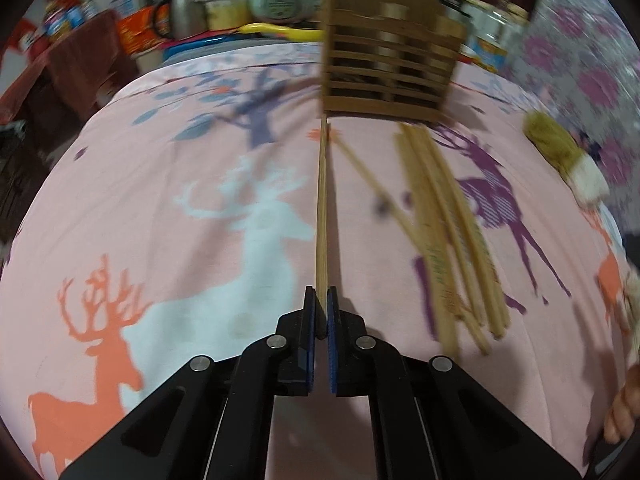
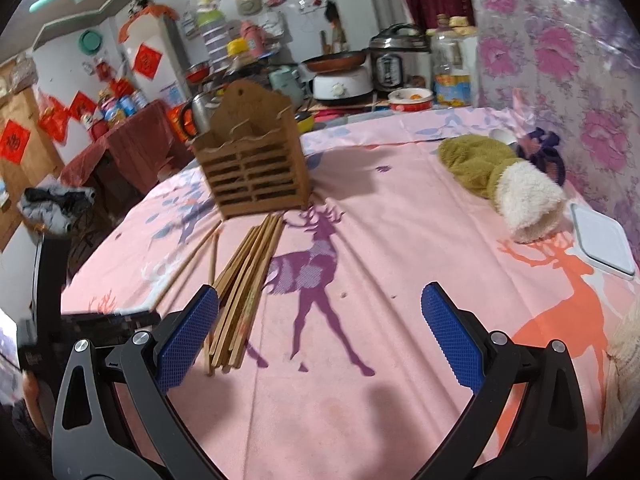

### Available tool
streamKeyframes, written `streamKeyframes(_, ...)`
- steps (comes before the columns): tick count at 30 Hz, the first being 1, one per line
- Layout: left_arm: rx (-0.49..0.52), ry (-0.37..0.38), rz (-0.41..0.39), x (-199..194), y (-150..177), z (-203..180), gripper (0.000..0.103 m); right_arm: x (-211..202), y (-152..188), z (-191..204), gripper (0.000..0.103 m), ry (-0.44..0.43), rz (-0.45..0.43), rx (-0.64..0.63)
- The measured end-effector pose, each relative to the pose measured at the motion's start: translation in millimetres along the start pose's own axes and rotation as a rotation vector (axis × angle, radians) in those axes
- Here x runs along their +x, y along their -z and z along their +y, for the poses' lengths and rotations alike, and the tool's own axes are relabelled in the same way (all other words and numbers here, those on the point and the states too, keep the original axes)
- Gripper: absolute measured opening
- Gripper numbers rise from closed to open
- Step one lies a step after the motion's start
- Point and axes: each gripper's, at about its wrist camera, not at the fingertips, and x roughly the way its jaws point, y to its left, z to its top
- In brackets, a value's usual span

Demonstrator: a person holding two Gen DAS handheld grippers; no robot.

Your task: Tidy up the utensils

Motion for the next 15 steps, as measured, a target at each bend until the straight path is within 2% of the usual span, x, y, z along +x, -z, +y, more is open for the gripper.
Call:
streamKeyframes(4,-0.066,0.025,0.023,2,-3,16,0.006,21,9,16,0.098,-0.052,0.109,-0.081)
streamKeyframes(6,-0.075,0.030,0.025,2,-3,18,0.006,33,16,27,0.091,-0.063,0.169,-0.136)
streamKeyframes(12,-0.074,0.008,-0.008,-6,-2,20,0.006,53,36,50,0.074,-0.066,0.268,-0.267)
streamKeyframes(15,-0.068,-0.001,-0.022,-9,-2,19,0.006,57,47,64,0.071,-0.062,0.299,-0.357)
